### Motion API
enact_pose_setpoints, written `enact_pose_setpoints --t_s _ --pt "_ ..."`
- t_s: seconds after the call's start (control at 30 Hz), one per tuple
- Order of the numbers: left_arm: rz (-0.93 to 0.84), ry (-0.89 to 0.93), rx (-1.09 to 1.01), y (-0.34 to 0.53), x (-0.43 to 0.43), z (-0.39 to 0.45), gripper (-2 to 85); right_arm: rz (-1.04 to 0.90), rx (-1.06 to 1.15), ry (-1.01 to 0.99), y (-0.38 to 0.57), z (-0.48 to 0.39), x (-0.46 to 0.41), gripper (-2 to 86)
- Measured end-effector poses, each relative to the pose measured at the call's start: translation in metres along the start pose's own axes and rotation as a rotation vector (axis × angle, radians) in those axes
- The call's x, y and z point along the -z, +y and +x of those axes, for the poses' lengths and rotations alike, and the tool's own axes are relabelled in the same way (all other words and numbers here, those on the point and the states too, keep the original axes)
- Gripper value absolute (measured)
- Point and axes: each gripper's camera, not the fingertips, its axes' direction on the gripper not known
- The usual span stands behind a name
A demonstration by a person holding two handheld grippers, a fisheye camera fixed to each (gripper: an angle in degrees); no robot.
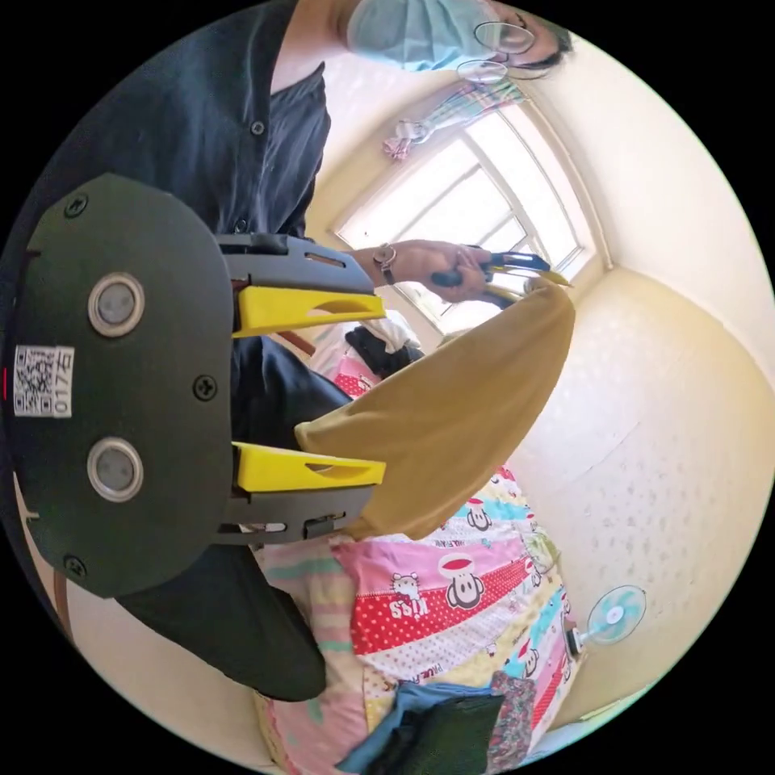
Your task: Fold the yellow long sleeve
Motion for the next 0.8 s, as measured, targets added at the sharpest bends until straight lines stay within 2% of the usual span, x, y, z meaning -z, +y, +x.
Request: enact_pose_setpoints --t_s 0.17,0.3,0.43,0.53,0.6,0.8 --pt "0.047 -0.006 -0.073 -0.003 -0.021 0.042 8.1 -0.075 0.091 0.125 0.029 -0.051 -0.075 23.5" --pt "0.083 -0.03 -0.125 -0.008 -0.027 0.069 8.1 -0.033 0.189 0.266 0.041 -0.089 -0.117 24.3" --pt "0.132 -0.01 -0.14 -0.012 -0.029 0.092 8.2 -0.04 0.278 0.438 0.042 -0.131 -0.153 19.9" --pt "0.17 -0.021 -0.165 -0.019 -0.019 0.108 8.2 -0.027 0.331 0.566 0.039 -0.15 -0.16 10.8" --pt "0.188 -0.035 -0.172 -0.025 -0.008 0.114 8.2 -0.032 0.378 0.568 0.034 -0.16 -0.152 6.4" --pt "0.231 -0.121 -0.151 -0.058 0.043 0.11 8.1 0.042 0.429 0.692 -0.017 -0.178 -0.105 4.6"
